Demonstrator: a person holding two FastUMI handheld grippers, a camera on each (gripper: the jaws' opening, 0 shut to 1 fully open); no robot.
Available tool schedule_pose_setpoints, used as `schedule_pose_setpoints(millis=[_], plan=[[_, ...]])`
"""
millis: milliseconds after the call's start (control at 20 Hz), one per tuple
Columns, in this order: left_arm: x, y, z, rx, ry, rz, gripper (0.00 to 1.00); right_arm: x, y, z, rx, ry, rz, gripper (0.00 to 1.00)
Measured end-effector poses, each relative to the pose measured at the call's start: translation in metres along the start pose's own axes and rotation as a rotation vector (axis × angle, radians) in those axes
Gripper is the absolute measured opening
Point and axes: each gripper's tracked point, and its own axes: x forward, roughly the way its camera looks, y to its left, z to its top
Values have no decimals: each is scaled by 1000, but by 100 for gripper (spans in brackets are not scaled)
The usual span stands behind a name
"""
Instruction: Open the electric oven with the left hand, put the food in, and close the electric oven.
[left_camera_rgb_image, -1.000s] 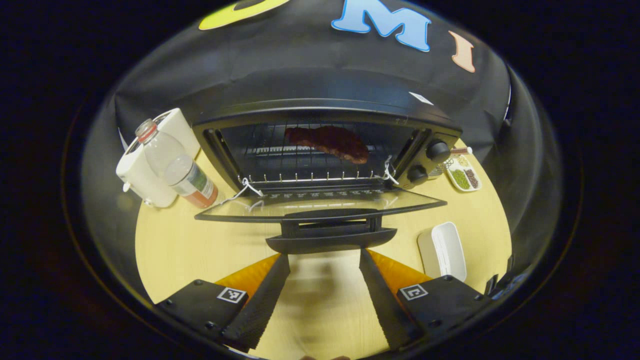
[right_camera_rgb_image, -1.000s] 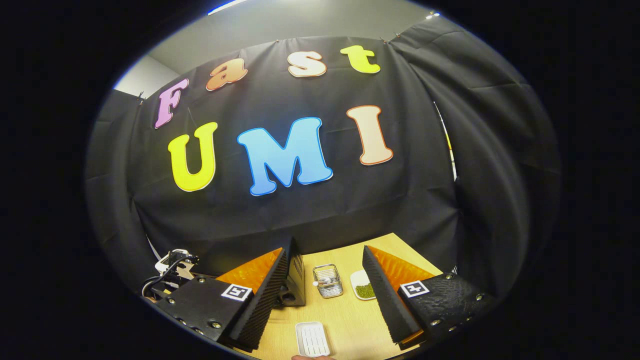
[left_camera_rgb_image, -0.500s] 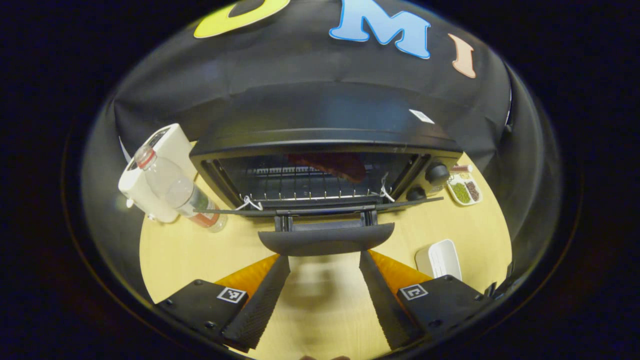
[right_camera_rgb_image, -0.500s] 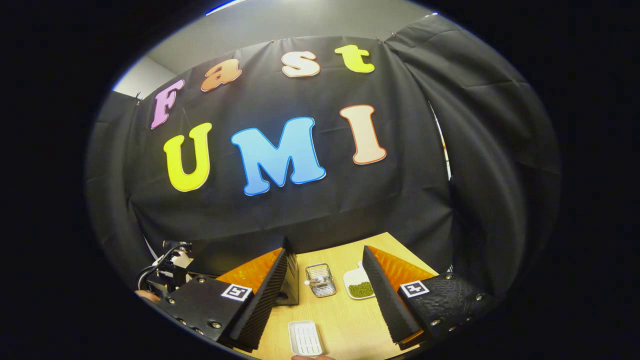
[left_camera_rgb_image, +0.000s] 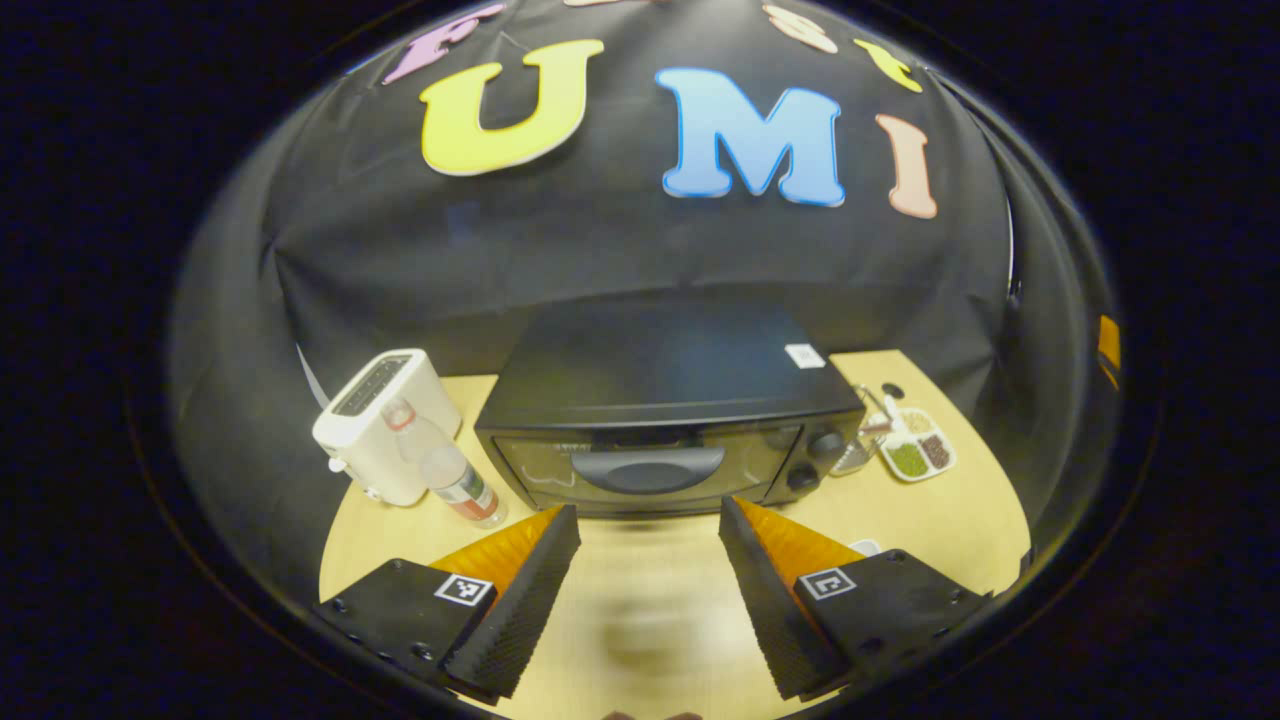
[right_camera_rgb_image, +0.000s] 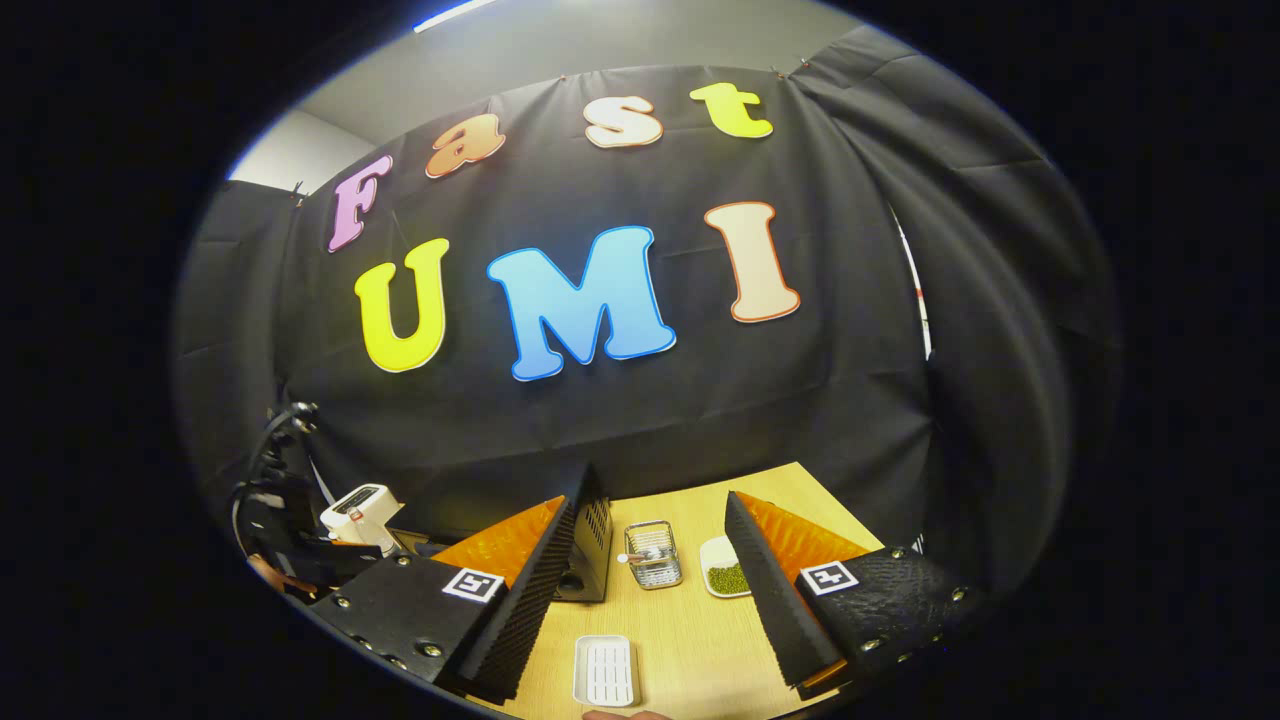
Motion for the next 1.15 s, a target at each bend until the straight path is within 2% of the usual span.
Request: schedule_pose_setpoints(millis=[50, 150, 300, 350, 400, 500, 600, 700, 800, 950, 1050, 1150], plan=[[-19, -1, 12, -9, -57, 18, 99, 0, 0, 1, -6, 1, 9, 92], [-57, -11, 38, -38, -180, 40, 95, -2, 1, 5, -23, -11, 27, 92], [-119, -23, 94, -107, -379, 39, 99, -10, 8, 28, -48, -68, 51, 92], [-138, -23, 111, -117, -432, 39, 92, -13, 11, 39, -55, -93, 54, 92], [-151, -21, 125, -121, -462, 47, 99, -17, 15, 49, -57, -116, 57, 92], [-173, -25, 147, -123, -518, 16, 99, -29, 23, 72, -39, -160, 62, 92], [-190, -28, 161, -117, -555, -26, 99, -42, 30, 91, -20, -198, 51, 92], [-200, -23, 164, -88, -563, -34, 91, -52, 34, 105, -13, -235, 21, 92], [-205, -19, 154, -61, -544, -39, 99, -62, 41, 110, -18, -248, 11, 92], [-210, -15, 147, -43, -538, -63, 92, -75, 50, 111, -51, -258, 9, 92], [-218, -10, 144, -36, -544, -66, 99, -84, 55, 109, -63, -259, -2, 92], [-225, -8, 138, -29, -544, -83, 99, -91, 60, 106, -79, -256, -14, 92]])
